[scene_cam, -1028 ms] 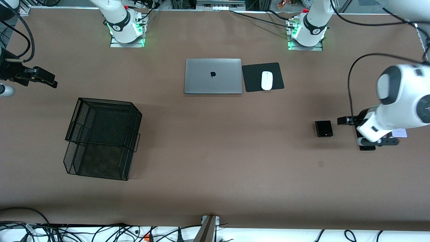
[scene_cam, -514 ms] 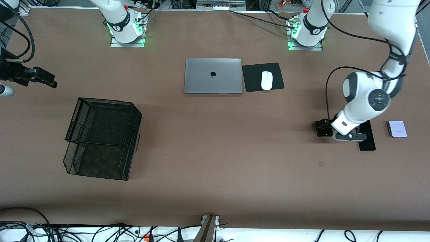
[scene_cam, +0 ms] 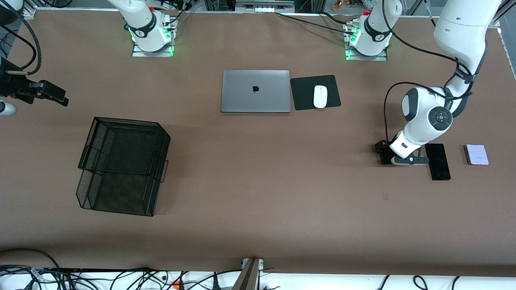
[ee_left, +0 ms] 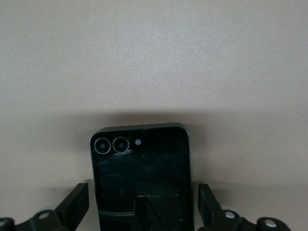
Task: Place phones with both arms
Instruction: 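Close the left gripper on the black flip phone and lift it, then carry the flip phone beside the laptop and release it with the left gripper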
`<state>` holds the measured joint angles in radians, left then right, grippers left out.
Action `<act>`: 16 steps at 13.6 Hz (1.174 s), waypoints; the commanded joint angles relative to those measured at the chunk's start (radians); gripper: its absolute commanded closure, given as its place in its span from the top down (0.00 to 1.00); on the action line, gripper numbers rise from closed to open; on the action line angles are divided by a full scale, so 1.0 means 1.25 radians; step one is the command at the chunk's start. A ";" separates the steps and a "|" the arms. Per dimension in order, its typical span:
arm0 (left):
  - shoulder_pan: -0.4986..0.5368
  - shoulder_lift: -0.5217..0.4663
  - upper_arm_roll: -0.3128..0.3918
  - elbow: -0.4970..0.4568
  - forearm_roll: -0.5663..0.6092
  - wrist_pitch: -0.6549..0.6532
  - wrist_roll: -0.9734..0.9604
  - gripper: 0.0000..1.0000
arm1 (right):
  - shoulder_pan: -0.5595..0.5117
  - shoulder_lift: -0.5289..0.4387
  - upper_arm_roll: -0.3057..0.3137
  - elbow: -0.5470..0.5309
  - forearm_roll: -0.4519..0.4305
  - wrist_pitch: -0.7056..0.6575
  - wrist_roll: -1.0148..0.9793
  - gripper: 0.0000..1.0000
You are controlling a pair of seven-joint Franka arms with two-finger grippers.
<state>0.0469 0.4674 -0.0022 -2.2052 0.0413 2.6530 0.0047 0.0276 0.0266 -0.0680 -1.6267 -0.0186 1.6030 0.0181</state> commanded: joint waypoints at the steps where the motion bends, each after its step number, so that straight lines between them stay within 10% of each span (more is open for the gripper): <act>1: 0.005 0.000 -0.002 0.003 0.003 0.009 0.002 0.76 | -0.011 -0.007 0.008 -0.002 -0.005 0.005 -0.007 1.00; 2: 0.005 0.000 -0.002 0.004 0.003 0.004 0.002 0.44 | -0.011 -0.007 0.008 -0.002 -0.005 0.006 -0.007 1.00; 4: 0.005 -0.001 -0.002 0.006 0.001 -0.005 0.000 0.25 | -0.011 -0.007 0.008 -0.002 -0.005 0.005 -0.007 1.00; 7: 0.005 -0.030 -0.002 0.079 0.003 -0.124 0.006 0.24 | -0.011 -0.007 0.008 -0.002 -0.005 0.005 -0.007 1.00; 11: -0.008 -0.019 -0.075 0.357 -0.016 -0.553 0.006 0.24 | -0.011 -0.007 0.008 -0.002 -0.005 0.005 -0.007 1.00; 16: -0.094 0.053 -0.168 0.454 -0.185 -0.566 -0.017 0.21 | -0.011 -0.007 0.009 -0.002 -0.005 0.005 -0.007 1.00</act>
<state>-0.0135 0.4489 -0.2042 -1.7177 -0.1272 1.9451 -0.0138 0.0275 0.0266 -0.0680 -1.6267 -0.0188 1.6041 0.0181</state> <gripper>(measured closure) 0.207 0.000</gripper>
